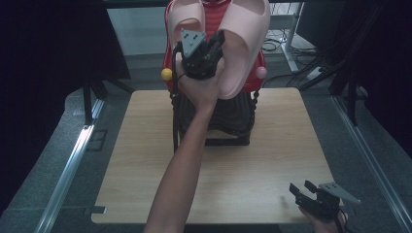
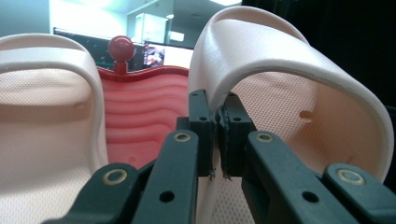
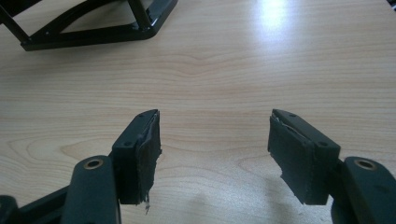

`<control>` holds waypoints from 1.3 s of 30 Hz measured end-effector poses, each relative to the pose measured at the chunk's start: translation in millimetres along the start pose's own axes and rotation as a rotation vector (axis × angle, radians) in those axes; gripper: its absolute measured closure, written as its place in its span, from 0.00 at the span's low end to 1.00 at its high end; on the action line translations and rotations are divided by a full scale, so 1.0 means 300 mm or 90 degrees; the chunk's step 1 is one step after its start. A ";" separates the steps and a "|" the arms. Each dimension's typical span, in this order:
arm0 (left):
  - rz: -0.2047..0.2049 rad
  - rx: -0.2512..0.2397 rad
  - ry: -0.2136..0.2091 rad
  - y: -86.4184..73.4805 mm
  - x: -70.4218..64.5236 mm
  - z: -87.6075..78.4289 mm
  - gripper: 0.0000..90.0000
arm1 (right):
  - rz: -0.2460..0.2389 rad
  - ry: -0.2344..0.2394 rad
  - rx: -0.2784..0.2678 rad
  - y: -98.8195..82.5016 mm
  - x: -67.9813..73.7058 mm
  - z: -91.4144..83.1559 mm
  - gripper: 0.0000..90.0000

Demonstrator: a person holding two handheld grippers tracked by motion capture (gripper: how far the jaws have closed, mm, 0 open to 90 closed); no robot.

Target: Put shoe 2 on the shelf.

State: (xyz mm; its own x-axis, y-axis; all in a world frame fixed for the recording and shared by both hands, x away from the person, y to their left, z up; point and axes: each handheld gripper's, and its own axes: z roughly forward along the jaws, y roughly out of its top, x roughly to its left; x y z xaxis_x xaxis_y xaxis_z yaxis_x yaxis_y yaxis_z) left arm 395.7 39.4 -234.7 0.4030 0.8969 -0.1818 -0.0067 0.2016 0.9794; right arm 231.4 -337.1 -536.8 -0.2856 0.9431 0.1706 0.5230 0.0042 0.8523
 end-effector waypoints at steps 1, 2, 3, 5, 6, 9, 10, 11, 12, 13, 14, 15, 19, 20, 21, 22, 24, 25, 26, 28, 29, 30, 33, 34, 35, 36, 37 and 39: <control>0.000 0.003 0.006 0.005 0.004 0.013 0.95 | -0.003 0.001 0.000 0.001 -0.001 -0.004 0.38; -0.001 0.005 0.012 0.009 0.007 0.026 0.95 | 0.001 0.000 -0.003 0.001 0.001 -0.006 0.38; -0.004 0.008 0.014 0.013 0.011 0.039 0.95 | 0.002 0.001 -0.003 0.001 0.000 -0.008 0.38; -0.004 0.011 0.017 0.025 0.009 0.064 0.95 | 0.003 0.003 -0.003 0.002 0.000 -0.011 0.38; 0.004 0.010 0.024 0.028 0.005 0.073 0.95 | 0.003 0.002 -0.004 0.001 -0.002 -0.013 0.38; 0.002 0.022 0.046 0.042 0.007 0.120 0.95 | 0.009 0.003 -0.008 0.001 -0.003 -0.020 0.38; 0.001 0.022 0.049 0.044 0.008 0.130 0.95 | 0.009 0.004 -0.010 0.001 -0.002 -0.022 0.38; 0.000 0.024 0.054 0.048 0.007 0.146 0.95 | 0.008 0.005 -0.009 0.001 -0.002 -0.025 0.38; 0.005 0.027 0.058 0.050 0.007 0.155 0.95 | 0.009 0.005 -0.013 0.002 -0.002 -0.026 0.38; 0.008 0.029 0.066 0.053 0.008 0.169 0.95 | 0.008 0.005 -0.013 0.002 -0.003 -0.027 0.38; 0.007 0.031 0.071 0.056 0.010 0.180 0.95 | 0.011 0.005 -0.014 0.004 -0.005 -0.029 0.38; 0.003 0.029 0.074 0.056 0.012 0.187 0.95 | 0.011 0.004 -0.016 0.004 -0.007 -0.030 0.38; 0.010 0.037 0.088 0.052 0.005 0.217 0.95 | 0.015 0.003 -0.020 0.006 -0.015 -0.038 0.38; 0.016 0.041 0.093 0.051 0.003 0.225 0.95 | 0.018 0.002 -0.021 0.007 -0.016 -0.039 0.38; 0.016 0.044 0.099 0.050 0.003 0.231 0.95 | 0.017 0.001 -0.021 0.007 -0.018 -0.040 0.38; 0.015 0.047 0.102 0.048 0.004 0.238 0.95 | 0.018 0.001 -0.022 0.007 -0.019 -0.040 0.38; 0.023 0.054 0.108 0.041 0.004 0.248 0.95 | 0.017 0.001 -0.022 0.007 -0.019 -0.043 0.38; 0.025 0.057 0.111 0.035 0.004 0.252 0.95 | 0.017 0.000 -0.023 0.007 -0.018 -0.043 0.38; 0.026 0.060 0.112 0.031 0.003 0.255 0.94 | 0.018 0.001 -0.023 0.007 -0.018 -0.044 0.38; 0.020 0.070 0.112 0.021 0.006 0.261 0.93 | 0.017 0.000 -0.024 0.008 -0.019 -0.044 0.38; 0.016 0.068 0.110 0.019 0.007 0.261 0.92 | 0.017 -0.001 -0.023 0.008 -0.020 -0.044 0.38; 0.017 0.061 0.113 0.021 0.006 0.257 0.90 | 0.015 -0.002 -0.023 0.008 -0.021 -0.043 0.38; 0.016 0.056 0.112 0.027 0.005 0.250 0.80 | 0.018 -0.002 -0.025 0.008 -0.023 -0.046 0.38; 0.016 0.053 0.113 0.028 0.005 0.246 0.76 | 0.019 -0.002 -0.025 0.008 -0.023 -0.046 0.38; 0.012 0.053 0.107 0.026 0.009 0.242 0.72 | 0.019 -0.002 -0.025 0.008 -0.024 -0.045 0.38; 0.003 0.052 0.100 0.024 0.015 0.239 0.67 | 0.018 -0.002 -0.025 0.008 -0.024 -0.045 0.38; -0.004 0.049 0.093 0.020 0.022 0.233 0.64 | 0.017 -0.002 -0.025 0.008 -0.024 -0.045 0.38; -0.020 0.047 0.074 0.014 0.036 0.218 0.62 | 0.016 -0.002 -0.023 0.008 -0.023 -0.045 0.38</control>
State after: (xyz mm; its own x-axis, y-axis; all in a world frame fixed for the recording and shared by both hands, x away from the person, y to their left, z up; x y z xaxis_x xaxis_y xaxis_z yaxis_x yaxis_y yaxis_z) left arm 460.0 24.1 -226.9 0.2928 0.9313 -0.2169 0.0737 0.2042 0.9762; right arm 223.9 -348.2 -529.2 -0.2703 0.9436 0.1912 0.5004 -0.0320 0.8652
